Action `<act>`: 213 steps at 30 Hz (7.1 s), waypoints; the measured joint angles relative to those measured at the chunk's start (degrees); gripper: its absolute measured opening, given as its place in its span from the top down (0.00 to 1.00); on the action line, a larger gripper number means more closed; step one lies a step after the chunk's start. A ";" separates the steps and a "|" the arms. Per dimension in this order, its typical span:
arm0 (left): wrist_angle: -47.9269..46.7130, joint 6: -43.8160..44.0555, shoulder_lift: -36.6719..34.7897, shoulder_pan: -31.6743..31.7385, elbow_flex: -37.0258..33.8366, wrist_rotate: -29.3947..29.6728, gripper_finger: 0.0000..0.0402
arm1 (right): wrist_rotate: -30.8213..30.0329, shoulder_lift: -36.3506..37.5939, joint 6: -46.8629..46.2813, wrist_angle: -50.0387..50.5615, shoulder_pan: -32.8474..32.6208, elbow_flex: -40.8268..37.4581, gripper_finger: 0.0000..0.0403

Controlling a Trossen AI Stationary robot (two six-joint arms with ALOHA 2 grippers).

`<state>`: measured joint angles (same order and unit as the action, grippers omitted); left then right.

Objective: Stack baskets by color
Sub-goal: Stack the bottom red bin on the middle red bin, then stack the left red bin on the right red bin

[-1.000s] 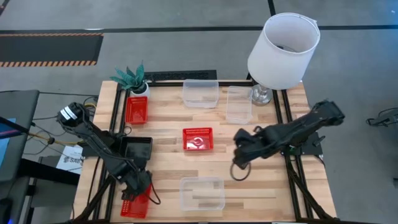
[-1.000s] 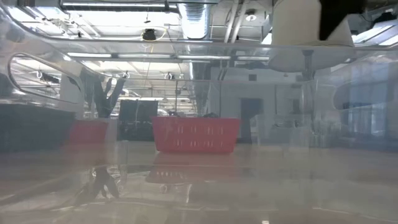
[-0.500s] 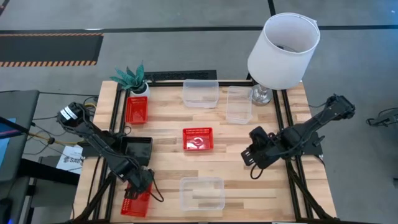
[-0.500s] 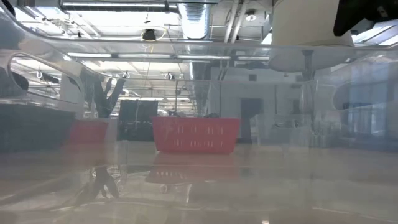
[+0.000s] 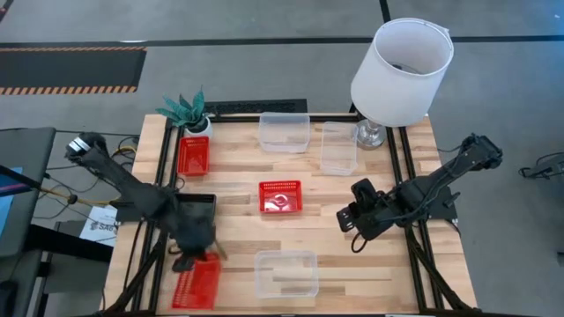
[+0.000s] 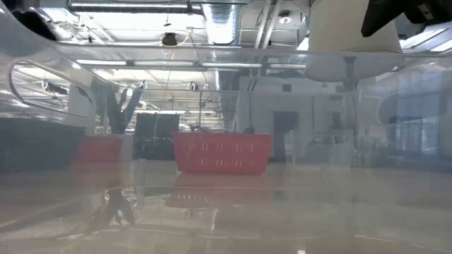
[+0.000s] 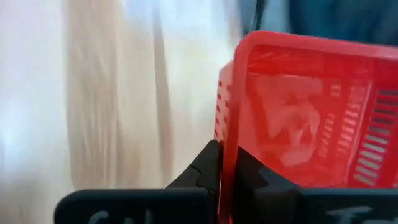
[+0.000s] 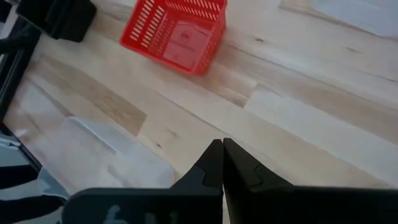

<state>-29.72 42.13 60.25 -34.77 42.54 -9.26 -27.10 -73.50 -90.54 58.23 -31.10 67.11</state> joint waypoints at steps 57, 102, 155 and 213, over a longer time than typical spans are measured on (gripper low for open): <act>-9.61 51.95 37.40 31.69 25.33 23.32 1.00 | -5.83 36.40 41.09 13.01 4.14 -3.44 0.99; -42.73 27.82 33.99 39.89 34.31 26.65 0.39 | -5.70 36.31 39.41 8.61 4.12 -4.24 0.98; -23.75 2.56 28.12 58.98 12.67 26.08 1.00 | -7.58 31.46 37.03 8.75 9.06 -4.35 0.98; -13.18 -35.04 41.16 27.04 35.95 21.72 1.00 | -4.06 30.67 42.03 6.07 12.72 -5.81 0.98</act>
<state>-42.90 7.09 101.41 -7.73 78.50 12.46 -31.16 -42.83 -48.51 64.30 -18.38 61.30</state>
